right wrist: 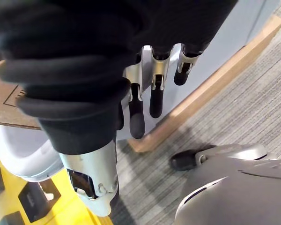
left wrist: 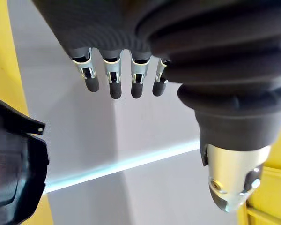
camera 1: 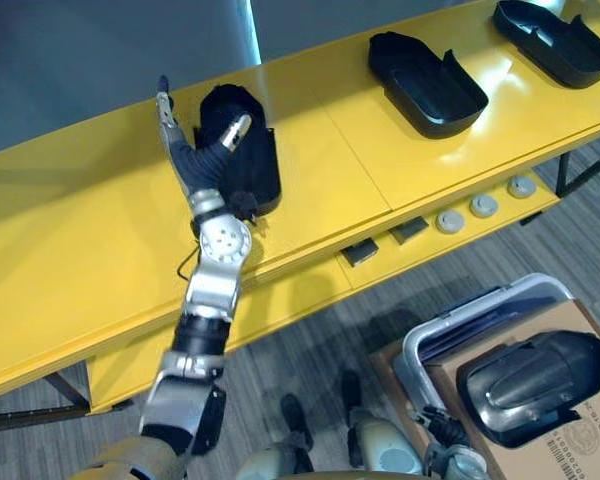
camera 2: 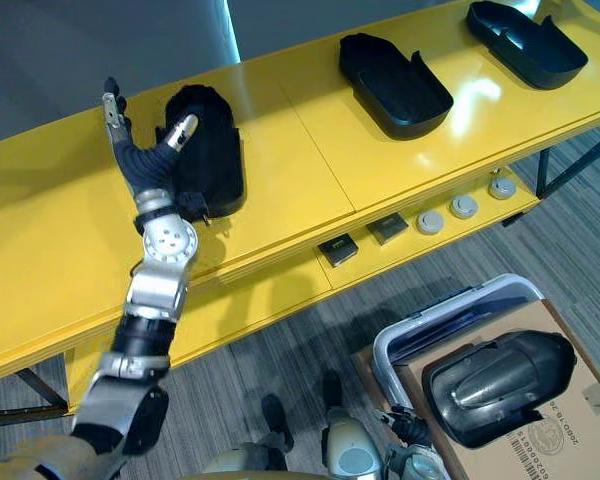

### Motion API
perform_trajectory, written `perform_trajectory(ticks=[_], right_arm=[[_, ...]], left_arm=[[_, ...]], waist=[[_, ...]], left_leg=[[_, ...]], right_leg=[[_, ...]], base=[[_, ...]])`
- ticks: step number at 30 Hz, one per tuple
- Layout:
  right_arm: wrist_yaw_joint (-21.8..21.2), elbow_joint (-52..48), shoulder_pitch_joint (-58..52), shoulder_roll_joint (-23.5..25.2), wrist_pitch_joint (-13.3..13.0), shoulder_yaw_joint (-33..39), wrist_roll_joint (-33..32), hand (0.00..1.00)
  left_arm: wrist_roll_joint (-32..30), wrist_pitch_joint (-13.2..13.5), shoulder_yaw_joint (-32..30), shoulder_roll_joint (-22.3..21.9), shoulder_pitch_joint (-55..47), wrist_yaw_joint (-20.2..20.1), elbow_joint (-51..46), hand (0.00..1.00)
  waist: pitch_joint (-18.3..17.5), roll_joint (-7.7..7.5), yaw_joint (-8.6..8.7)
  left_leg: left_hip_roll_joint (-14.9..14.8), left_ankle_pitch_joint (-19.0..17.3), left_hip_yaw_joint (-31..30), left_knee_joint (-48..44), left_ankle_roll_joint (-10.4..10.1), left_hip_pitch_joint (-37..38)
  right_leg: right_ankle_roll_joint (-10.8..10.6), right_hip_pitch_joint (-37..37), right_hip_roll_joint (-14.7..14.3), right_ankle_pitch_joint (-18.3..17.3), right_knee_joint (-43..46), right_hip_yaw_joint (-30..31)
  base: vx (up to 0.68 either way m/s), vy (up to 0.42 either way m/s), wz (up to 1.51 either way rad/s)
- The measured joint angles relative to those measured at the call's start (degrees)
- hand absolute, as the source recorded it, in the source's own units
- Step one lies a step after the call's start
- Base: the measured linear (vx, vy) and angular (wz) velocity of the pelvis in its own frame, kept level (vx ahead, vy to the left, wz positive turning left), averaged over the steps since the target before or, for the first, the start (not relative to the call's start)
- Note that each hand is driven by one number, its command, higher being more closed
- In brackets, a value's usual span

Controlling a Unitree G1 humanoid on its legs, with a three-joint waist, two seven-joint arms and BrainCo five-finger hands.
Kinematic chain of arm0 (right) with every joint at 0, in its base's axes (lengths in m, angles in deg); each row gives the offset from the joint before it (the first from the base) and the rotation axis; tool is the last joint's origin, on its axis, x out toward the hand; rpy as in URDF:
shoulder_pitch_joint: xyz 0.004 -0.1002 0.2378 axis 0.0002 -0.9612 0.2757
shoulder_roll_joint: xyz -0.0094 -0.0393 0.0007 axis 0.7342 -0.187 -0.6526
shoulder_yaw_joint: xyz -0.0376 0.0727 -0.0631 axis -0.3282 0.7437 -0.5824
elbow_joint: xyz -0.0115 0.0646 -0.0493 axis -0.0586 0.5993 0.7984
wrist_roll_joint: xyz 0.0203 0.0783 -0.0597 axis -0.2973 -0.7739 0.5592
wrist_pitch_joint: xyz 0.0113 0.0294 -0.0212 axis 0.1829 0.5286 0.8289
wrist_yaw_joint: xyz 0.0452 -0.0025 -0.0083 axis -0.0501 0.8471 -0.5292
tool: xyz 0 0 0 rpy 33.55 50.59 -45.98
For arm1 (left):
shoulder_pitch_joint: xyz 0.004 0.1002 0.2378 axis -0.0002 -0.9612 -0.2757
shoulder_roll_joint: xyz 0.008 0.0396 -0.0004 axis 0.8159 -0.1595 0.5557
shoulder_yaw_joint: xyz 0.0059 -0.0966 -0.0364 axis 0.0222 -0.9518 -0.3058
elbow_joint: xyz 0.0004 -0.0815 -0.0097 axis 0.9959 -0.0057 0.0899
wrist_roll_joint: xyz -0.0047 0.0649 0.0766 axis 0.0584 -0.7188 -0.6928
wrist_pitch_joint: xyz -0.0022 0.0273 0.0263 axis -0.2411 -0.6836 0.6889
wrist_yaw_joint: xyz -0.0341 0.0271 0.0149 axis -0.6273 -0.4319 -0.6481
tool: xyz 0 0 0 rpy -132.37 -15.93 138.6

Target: Walk over and take plastic housings, then place them on the shelf

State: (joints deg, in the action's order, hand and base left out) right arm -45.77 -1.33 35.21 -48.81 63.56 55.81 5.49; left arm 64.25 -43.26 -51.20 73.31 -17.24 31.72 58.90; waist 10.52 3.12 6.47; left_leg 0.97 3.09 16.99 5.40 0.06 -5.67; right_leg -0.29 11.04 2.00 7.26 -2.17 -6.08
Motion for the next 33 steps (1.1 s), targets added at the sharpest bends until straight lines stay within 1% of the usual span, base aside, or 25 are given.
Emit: perform_trajectory(ticks=[1,2,5,7,9,11,15,21,23,25,28,31,33], right_arm=[[0.0,0.0,-0.5,0.0,-0.1,0.1,0.0,0.0],[0.0,0.0,-1.1,-0.1,-0.2,0.3,-0.1,0.0],[0.0,-0.1,-1.7,-0.2,-0.1,0.3,-0.5,0.0],[0.0,-0.1,-1.8,-0.2,0.1,0.3,-0.6,0.0],[0.0,0.1,-1.8,-0.3,0.2,0.3,-0.5,0.0],[0.0,0.5,-1.8,-0.4,0.2,0.3,-0.5,0.0],[0.0,0.9,-1.8,-0.4,0.8,0.2,-0.5,0.0],[0.0,0.9,-1.6,-0.3,1.4,0.2,-0.5,0.0],[-0.1,0.9,-1.4,-0.2,1.4,0.2,-0.4,0.0],[-0.1,0.9,-1.1,-0.2,1.5,0.3,-0.4,0.0],[-0.1,0.9,-1.1,-0.2,1.5,0.3,-0.4,0.0],[-0.2,0.9,-0.8,-0.2,2.1,0.3,-0.3,0.0],[-0.3,0.9,-0.7,-0.2,2.3,0.3,-0.3,0.0]], left_arm=[[-0.9,0.3,1.2,-0.3,-1.9,-1.0,-0.3,1.0],[-2.2,0.8,2.6,-0.6,-4.0,-2.3,-0.3,1.0],[-4.2,1.4,3.2,-0.6,-8.9,-4.9,-0.2,1.0],[-4.3,1.6,3.3,-0.3,-11.3,-6.8,0.1,1.0],[-4.3,2.0,3.3,-0.1,-12.4,-8.4,0.6,1.0],[-4.8,2.4,3.3,0.3,-12.5,-9.7,3.1,1.0],[-5.3,2.4,3.4,1.5,-12.3,-10.8,7.9,1.0],[-5.2,2.3,3.3,2.6,-9.5,-10.9,11.3,1.0],[-5.0,2.2,3.2,3.5,-7.7,-11.2,12.4,1.0],[-4.2,2.1,3.3,4.4,-6.2,-12.1,13.1,1.0],[-2.2,2.1,3.2,4.4,-3.9,-12.2,14.6,1.0],[0.6,1.9,3.1,4.5,-2.0,-12.3,15.9,1.0],[3.0,1.8,3.1,4.5,-0.3,-13.1,16.9,1.0]], waist=[[0.0,0.1,-0.89],[0.0,0.19,-1.29],[0.0,0.21,-1.75],[-0.1,0.21,-2.06],[-0.3,0.19,-2.29],[-0.4,0.12,-2.45],[-1.8,0.04,-2.3],[-1.9,-0.21,-2.0],[-2.0,-0.28,-1.6],[-2.0,-0.29,-0.9],[-2.0,-0.36,-0.83],[-2.0,-0.41,-0.78],[-2.0,-0.44,-0.73]], left_leg=[[0.0,-0.1,0.0,0.0,0.1,0.0],[0.0,-0.1,-0.1,0.0,0.1,0.0],[-0.1,-0.1,0.0,0.0,0.1,0.1],[-0.1,-0.1,0.1,0.1,0.1,0.6],[-0.1,-0.1,0.1,0.2,0.1,0.7],[-0.1,-0.1,0.0,0.4,0.1,0.5],[-0.1,-0.1,-0.1,0.4,0.1,0.2],[-0.1,-0.1,-0.4,0.1,0.1,-0.4],[-0.1,0.1,-0.3,0.1,0.3,-0.5],[-0.1,0.1,-0.3,0.1,0.4,-0.5],[-0.1,0.1,-0.1,0.1,0.4,-0.7],[-0.1,0.1,0.1,0.1,0.4,-0.9],[-0.1,0.1,0.1,0.1,0.4,-0.9]], right_leg=[[0.0,0.0,0.0,0.0,0.0,0.0],[-0.1,0.0,0.0,0.0,0.0,-0.1],[-0.5,-0.1,0.0,-0.3,0.0,-0.2],[-0.6,-0.7,0.0,-0.4,0.0,-0.2],[-0.7,-0.8,0.0,-0.5,-0.1,-0.3],[-0.7,-0.8,0.0,-0.5,-0.3,-0.4],[-0.8,-0.9,0.0,-0.5,-1.1,-0.8],[-0.8,-0.9,0.0,-0.2,-2.0,-1.3],[-0.6,-0.8,0.0,0.1,-2.1,-1.4],[-0.7,-0.8,0.0,0.2,-2.2,-1.3],[-0.8,-0.8,0.0,0.5,-2.8,-1.2],[-1.0,-0.7,0.0,0.7,-3.2,-1.1],[-1.0,-0.7,0.0,0.7,-3.2,-1.0]], base=[[-0.01,0.014,0.04],[-0.01,0.01,0.05],[-0.01,0.003,0.02],[0.0,0.0,0.0],[0.0,0.0,0.0],[0.0,0.0,0.0],[0.04,0.012,0.01],[0.05,0.018,0.04],[0.04,0.021,0.0],[0.04,0.026,-0.02],[0.01,0.008,-0.01],[0.0,0.0,0.0],[0.0,0.0,0.0]])
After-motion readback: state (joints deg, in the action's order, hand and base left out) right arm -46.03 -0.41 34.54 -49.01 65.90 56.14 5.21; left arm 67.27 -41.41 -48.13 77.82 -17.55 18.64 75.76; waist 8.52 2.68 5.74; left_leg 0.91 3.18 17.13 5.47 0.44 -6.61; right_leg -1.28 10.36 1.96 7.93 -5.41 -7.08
